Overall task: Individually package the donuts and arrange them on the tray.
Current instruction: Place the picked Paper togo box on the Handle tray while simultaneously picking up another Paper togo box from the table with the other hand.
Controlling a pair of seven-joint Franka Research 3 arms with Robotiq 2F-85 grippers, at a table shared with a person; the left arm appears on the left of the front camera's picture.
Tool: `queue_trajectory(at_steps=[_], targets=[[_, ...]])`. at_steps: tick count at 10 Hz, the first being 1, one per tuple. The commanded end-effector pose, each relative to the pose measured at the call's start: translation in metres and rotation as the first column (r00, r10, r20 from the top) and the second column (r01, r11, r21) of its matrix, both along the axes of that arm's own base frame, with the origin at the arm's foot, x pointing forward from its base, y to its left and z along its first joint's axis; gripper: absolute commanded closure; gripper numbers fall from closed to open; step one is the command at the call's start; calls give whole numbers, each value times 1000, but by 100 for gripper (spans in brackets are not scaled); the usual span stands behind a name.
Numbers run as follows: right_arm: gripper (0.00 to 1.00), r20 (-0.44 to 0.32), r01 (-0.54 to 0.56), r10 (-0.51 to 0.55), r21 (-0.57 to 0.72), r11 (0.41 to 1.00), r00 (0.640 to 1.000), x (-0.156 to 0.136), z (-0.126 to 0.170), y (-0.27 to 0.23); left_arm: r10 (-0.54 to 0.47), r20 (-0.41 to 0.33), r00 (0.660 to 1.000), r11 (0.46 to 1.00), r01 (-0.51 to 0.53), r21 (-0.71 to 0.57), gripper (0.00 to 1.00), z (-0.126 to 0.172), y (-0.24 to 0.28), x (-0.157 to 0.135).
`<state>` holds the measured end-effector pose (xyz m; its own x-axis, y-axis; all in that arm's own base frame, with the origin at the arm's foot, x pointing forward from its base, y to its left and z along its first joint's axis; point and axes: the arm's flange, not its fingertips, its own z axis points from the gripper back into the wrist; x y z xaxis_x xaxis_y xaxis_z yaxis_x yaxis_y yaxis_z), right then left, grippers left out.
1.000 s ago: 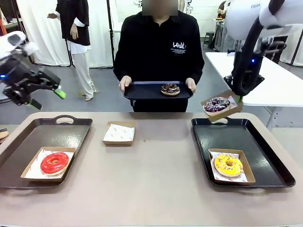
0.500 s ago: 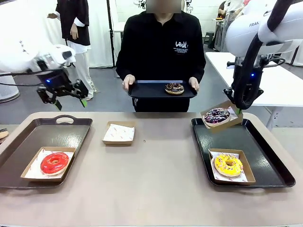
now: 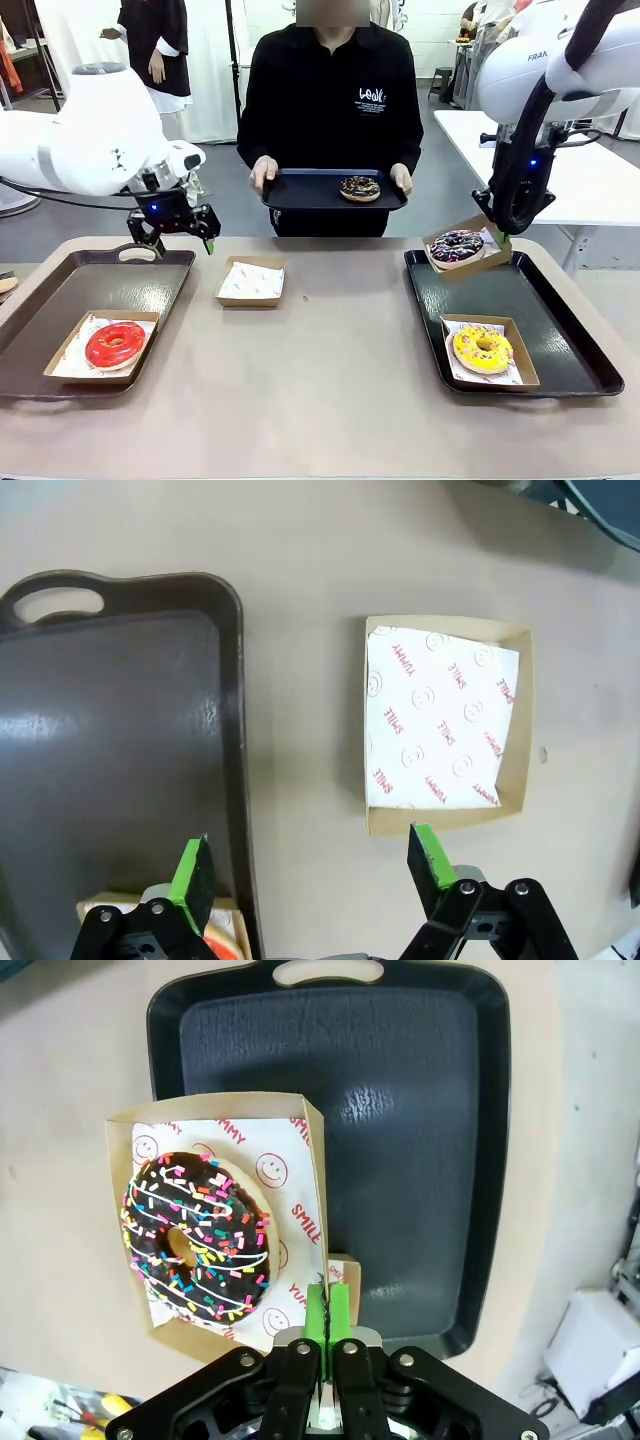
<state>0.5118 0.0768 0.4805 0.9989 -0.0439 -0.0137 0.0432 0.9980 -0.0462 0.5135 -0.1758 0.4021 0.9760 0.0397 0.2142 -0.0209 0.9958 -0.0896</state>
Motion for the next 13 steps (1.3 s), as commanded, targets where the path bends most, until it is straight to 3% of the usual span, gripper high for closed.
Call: queue_trajectory(at_steps=[1, 3, 4, 5, 13], targets=[[99, -4, -2, 2, -10, 1000, 1000, 0, 3, -1, 32, 15, 999, 999, -32, -3, 0, -12, -14, 11], [99, -4, -2, 2, -10, 1000, 1000, 0, 3, -1, 28, 17, 999, 999, -27, -34, 0, -18, -19, 10], [99, -4, -2, 2, -10, 1000, 1000, 0, 3, -1, -2, -16, 1000, 996, 0, -93, 0, -14, -14, -3], [99, -4, -2, 2, -10, 1000, 1000, 0, 3, -1, -2, -3, 1000, 1000, 2, -18, 0, -21, -13, 9], [99, 0, 0, 0, 0, 1000, 1000, 0, 0, 0, 8, -8, 1000, 999, -8, -36, 0, -20, -10, 9]])
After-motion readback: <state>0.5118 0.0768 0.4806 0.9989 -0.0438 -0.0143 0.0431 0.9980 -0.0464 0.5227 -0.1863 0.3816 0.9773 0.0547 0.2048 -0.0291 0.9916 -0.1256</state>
